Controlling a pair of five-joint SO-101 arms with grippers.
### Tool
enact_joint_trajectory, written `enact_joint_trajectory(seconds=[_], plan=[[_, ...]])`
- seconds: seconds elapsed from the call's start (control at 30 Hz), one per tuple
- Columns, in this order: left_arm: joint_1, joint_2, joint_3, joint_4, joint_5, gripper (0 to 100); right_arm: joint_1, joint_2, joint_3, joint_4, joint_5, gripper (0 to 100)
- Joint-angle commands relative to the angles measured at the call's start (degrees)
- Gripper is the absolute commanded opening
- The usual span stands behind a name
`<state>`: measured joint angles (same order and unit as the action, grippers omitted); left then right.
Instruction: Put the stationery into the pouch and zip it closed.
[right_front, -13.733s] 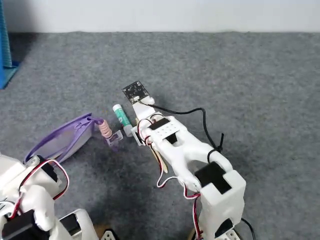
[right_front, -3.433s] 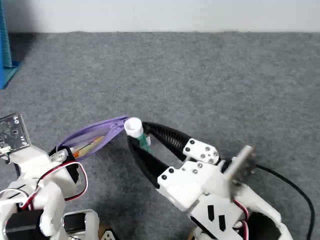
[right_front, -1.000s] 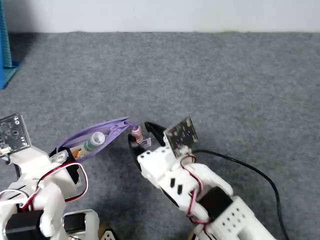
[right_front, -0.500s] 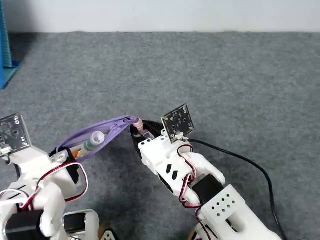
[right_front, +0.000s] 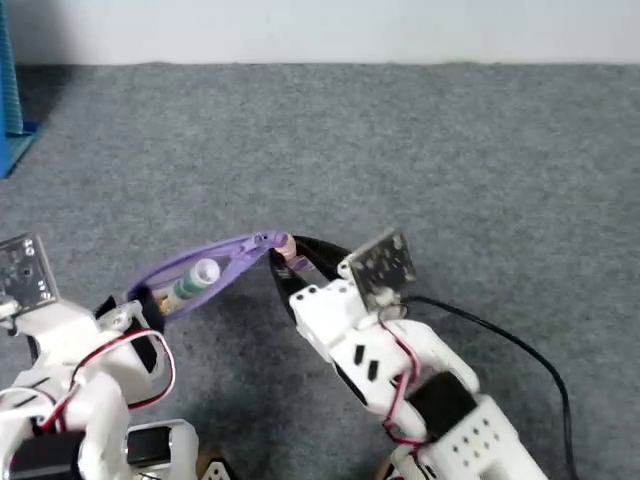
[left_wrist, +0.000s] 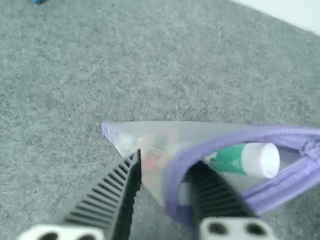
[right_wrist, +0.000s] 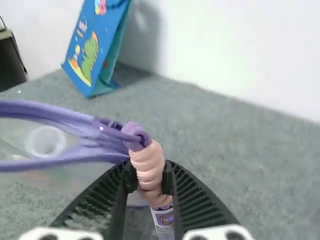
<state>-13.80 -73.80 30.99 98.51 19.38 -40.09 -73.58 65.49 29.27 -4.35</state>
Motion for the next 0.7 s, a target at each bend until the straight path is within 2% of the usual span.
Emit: enact_joint_trajectory(seconds=[0.0, 0.3, 0.5, 0.67], plan=[[0.4, -3.1, -3.9, 0.3, 0.4, 35, 0.4, -6.3, -0.3, 1.8, 2.1, 0.8], [0.4, -18.2, -9.8, 0.1, 0.4, 38, 0.2, -8.0, -0.4, -3.7, 4.0, 0.8], [0.4, -25.0, -9.9, 0.2, 0.2, 38, -2.6, -8.0, -0.6, -10.3, 4.0, 0.8], [0.4, -27.5, -9.9, 0.3, 0.2, 38, -2.7, -8.0, -0.7, -14.2, 9.8, 0.8]])
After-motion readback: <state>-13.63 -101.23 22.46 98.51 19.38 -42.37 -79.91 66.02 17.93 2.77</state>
